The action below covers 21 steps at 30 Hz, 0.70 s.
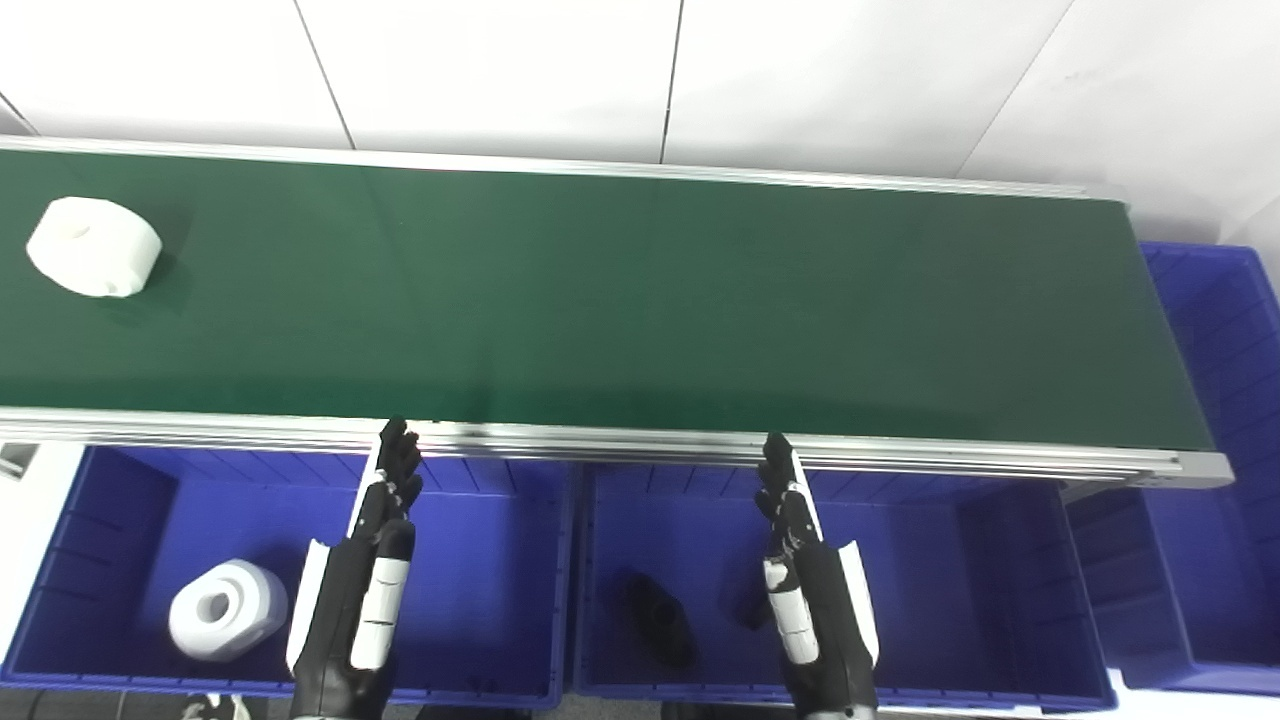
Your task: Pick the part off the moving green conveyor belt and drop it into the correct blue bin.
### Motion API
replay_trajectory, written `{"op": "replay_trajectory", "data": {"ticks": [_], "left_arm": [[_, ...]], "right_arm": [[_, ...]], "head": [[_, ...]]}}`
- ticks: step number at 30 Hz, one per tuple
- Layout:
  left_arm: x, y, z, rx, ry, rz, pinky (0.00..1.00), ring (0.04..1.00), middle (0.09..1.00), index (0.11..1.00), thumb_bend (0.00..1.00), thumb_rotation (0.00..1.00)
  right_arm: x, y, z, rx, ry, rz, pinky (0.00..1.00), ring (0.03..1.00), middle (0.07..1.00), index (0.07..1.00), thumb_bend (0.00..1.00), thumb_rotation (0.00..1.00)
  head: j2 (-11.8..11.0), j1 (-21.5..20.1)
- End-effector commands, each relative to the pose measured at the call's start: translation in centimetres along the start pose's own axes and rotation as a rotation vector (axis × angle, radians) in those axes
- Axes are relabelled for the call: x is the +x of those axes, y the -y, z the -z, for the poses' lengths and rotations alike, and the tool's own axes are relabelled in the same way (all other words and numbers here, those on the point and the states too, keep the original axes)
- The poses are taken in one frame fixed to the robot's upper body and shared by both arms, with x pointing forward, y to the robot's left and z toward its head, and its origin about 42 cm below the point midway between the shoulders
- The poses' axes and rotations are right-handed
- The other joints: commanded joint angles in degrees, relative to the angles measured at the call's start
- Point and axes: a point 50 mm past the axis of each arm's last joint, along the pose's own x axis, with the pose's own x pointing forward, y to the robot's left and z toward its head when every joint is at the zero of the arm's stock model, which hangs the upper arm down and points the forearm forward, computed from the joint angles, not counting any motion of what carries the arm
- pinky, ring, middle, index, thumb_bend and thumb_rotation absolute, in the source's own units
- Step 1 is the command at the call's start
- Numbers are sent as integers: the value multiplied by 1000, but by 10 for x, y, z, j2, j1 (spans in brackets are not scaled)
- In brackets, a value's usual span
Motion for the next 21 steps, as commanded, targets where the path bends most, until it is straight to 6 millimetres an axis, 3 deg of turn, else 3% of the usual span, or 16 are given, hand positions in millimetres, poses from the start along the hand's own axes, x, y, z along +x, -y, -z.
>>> {"op": "replay_trajectory", "data": {"ticks": [1,14,20,21], "left_arm": [[1,0,-7,9,58,3,1000,1000,1000,1000,566,977],[1,1,-5,11,62,2,1000,1000,1000,1000,555,981],[-3,8,2,5,50,-10,1000,1000,1000,1000,576,953],[-3,11,4,8,52,-8,1000,1000,1000,1000,579,949]], "right_arm": [[3,-10,-11,33,44,-1,985,1000,1000,1000,842,965],[3,-9,-10,30,40,-9,988,1000,1000,1000,830,967],[-2,-2,-2,26,20,-3,990,1000,1000,1000,841,970],[-2,1,0,23,20,-1,991,1000,1000,1000,841,971]], "head": [[0,0],[-7,5],[-38,71],[-54,101]]}}
